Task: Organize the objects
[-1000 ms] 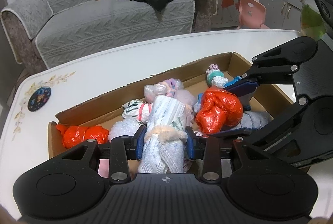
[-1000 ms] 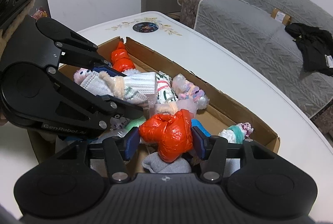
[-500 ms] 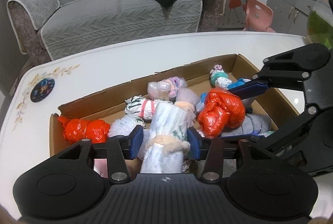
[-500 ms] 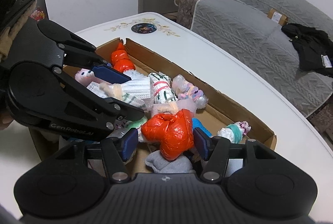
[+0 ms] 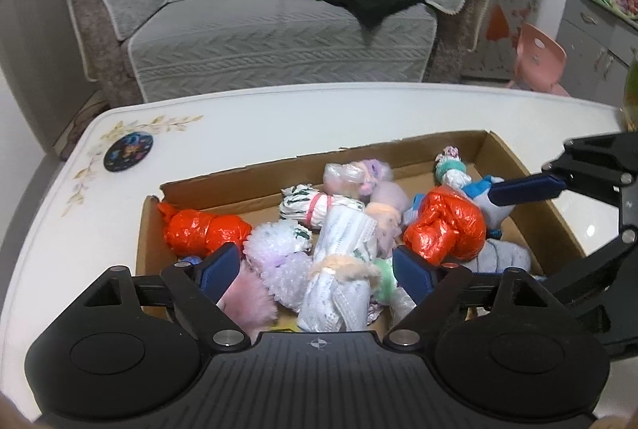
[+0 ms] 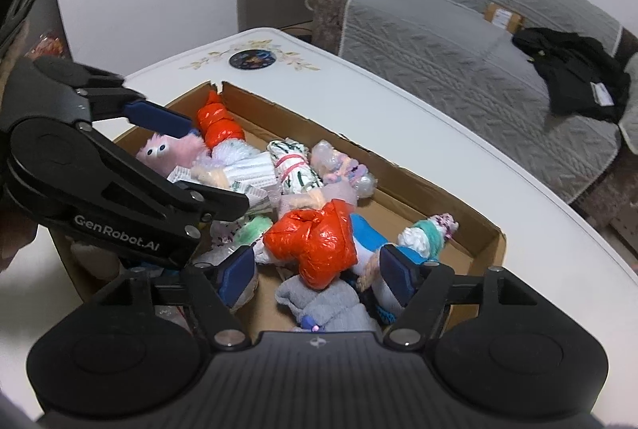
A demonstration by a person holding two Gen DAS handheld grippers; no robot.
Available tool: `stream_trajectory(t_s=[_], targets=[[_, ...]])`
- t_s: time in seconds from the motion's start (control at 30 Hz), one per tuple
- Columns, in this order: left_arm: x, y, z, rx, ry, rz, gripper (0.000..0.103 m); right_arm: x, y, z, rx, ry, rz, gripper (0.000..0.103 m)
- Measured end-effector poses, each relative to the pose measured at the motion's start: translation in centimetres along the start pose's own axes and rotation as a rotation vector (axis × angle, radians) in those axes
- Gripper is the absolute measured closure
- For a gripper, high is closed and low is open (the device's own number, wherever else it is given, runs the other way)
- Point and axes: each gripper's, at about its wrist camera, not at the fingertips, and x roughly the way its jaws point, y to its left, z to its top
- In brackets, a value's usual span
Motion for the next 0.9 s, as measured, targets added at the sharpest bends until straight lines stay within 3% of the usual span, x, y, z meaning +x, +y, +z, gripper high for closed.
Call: stream_trajectory(t_s=[0.07, 0.27, 0.57, 0.9], targets=[[-0.3, 0.1, 0.0, -0.030, -0.002, 0.000, 0.008, -0.2, 0.1, -0.1, 0.016, 0.003, -0.002, 0.027], [-1.5, -0.2, -0.3, -0.049, -0.025, 0.011, 0.000, -1.2, 1.5, -0.1, 0.026, -0.007, -0.018, 0.021], [-3.6, 0.0, -0.5, -0.130, -0.040, 0.039, 0.000, -2.7, 2.6, -0.6, 0.128, -0.023, -0.053, 0.019], [-6.0, 0.1, -2.4, -0.157, -0.055, 0.064, 0.000, -4.8, 4.0, -2.2, 0.213, -0.078, -0.032, 0.016]])
